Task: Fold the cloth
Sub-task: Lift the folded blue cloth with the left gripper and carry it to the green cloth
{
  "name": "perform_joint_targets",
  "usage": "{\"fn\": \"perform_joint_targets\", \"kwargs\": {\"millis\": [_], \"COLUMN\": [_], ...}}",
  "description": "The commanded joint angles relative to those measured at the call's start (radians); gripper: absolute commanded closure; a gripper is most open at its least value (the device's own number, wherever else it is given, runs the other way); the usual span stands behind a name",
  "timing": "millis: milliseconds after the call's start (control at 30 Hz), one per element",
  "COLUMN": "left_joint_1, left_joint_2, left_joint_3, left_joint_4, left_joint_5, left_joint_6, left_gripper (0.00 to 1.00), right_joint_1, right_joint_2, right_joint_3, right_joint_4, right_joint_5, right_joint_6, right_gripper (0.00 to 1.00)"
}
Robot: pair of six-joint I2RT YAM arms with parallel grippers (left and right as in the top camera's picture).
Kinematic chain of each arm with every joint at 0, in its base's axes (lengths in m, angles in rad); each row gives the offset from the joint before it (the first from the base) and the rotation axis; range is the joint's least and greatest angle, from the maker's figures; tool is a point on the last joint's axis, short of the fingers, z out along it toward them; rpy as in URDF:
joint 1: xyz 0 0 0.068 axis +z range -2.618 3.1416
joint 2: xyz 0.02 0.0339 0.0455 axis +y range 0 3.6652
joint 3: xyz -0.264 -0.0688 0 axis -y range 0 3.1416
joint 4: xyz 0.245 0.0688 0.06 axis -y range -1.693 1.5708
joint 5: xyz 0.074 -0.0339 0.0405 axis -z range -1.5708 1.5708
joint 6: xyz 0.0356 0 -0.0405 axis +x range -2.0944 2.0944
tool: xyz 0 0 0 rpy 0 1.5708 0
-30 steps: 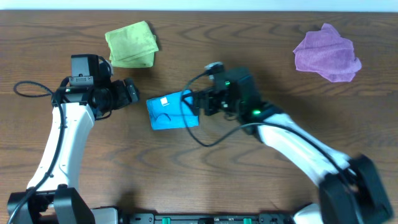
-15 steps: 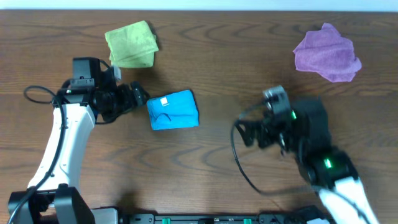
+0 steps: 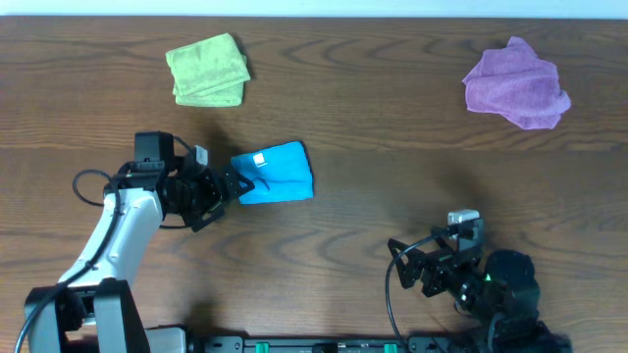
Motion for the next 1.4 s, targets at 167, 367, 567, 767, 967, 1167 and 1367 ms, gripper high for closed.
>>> {"fn": "perform_joint_targets", "kwargs": {"millis": [167, 367, 567, 767, 967, 1167, 1367], "left_joint_1": [-0.007, -0.066, -0.140, -0.200, -0.214, -0.214, -0.214], "left_joint_2": [-0.007, -0.007, -0.006, 0.027, 0.074, 0.129, 0.171], "left_joint_3": [-0.130, -0.220, -0.227, -0.227, -0.227, -0.227, -0.226], "left_joint_4": [0.203, 0.402, 0.497, 0.570, 0.616, 0.676, 0.743], "left_joint_5": [0.024, -0.017, -0.130, -0.196, -0.227, -0.227, -0.184], "left_joint_6": [-0.176, -0.305, -0.396, -0.440, -0.457, -0.456, -0.440], "left_gripper": [0.05, 0.05, 0.05, 0.04, 0.03, 0.36, 0.94], "right_joint_1": [-0.008, -0.008, -0.008, -0.008, -0.008, -0.008, -0.008], "right_joint_2": [-0.009, -0.009, -0.009, -0.009, -0.009, -0.009, -0.009], "right_joint_3": [-0.006, -0.006, -0.006, -0.006, -0.006, -0.006, -0.006], "right_joint_4": [-0.004, -0.015, -0.015, -0.015, -0.015, -0.015, -0.015], "right_joint_5": [0.016, 0.016, 0.016, 0.016, 0.016, 0.016, 0.016], "right_joint_6": [0.028, 0.028, 0.028, 0.028, 0.028, 0.028, 0.028], "right_gripper": [0.01, 0.01, 0.01, 0.01, 0.01, 0.01, 0.01]}}
